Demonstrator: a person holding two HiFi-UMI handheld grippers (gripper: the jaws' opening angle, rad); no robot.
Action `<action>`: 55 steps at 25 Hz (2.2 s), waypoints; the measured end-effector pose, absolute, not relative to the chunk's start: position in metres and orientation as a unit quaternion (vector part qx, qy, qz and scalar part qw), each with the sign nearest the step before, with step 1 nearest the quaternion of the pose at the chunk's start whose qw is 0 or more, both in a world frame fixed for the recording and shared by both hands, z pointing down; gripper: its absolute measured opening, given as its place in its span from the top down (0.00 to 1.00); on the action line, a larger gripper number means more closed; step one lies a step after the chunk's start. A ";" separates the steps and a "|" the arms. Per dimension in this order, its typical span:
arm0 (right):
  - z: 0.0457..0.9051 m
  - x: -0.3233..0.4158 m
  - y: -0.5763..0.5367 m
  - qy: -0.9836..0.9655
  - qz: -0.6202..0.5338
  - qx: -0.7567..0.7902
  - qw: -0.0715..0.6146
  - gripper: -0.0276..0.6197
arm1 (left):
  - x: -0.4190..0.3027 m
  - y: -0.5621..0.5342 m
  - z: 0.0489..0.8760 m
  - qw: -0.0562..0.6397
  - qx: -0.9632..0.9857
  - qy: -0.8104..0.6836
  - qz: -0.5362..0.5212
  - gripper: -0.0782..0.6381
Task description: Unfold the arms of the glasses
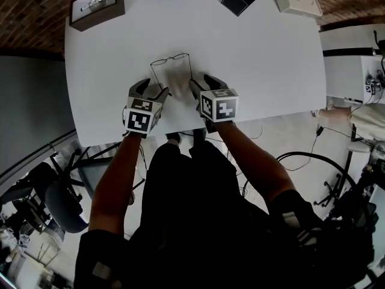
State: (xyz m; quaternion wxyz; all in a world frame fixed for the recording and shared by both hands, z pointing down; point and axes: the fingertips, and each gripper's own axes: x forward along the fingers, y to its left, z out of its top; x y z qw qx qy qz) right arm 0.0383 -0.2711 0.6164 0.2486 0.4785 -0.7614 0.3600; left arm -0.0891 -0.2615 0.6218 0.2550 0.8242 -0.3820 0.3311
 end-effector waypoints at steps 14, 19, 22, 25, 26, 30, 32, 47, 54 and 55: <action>0.542 0.049 -0.258 -0.836 0.266 0.432 0.210 0.65 | -0.084 -0.240 0.507 0.283 0.828 -0.477 0.079 0.50; 0.488 0.052 -0.241 -0.874 0.224 0.395 0.176 0.75 | -0.084 -0.211 0.476 0.265 0.817 -0.509 0.062 0.73; 0.458 0.055 -0.228 -0.888 0.200 0.384 0.154 0.81 | -0.085 -0.191 0.463 0.261 0.813 -0.519 0.046 0.77; 0.436 0.061 -0.218 -0.898 0.179 0.379 0.136 0.86 | -0.088 -0.177 0.441 0.264 0.803 -0.535 -0.005 0.85; 0.431 0.065 -0.216 -0.899 0.176 0.380 0.131 0.87 | -0.089 -0.173 0.433 0.268 0.798 -0.539 -0.026 0.86; 0.413 0.078 -0.206 -0.899 0.152 0.394 0.116 0.91 | -0.085 -0.155 0.411 0.259 0.801 -0.538 -0.042 0.88; 0.404 0.081 -0.196 -0.901 0.137 0.396 0.113 0.91 | -0.080 -0.144 0.404 0.257 0.809 -0.528 -0.032 0.88; 0.354 0.054 -0.158 -0.892 0.104 0.429 0.097 0.94 | -0.120 -0.116 0.333 0.134 0.845 -0.518 -0.023 0.88; 0.336 0.046 -0.154 -0.877 0.074 0.462 0.111 0.94 | -0.145 -0.112 0.321 0.124 0.837 -0.533 -0.014 0.88; 0.334 0.044 -0.153 -0.876 0.073 0.464 0.110 0.94 | -0.145 -0.112 0.321 0.125 0.837 -0.532 -0.012 0.88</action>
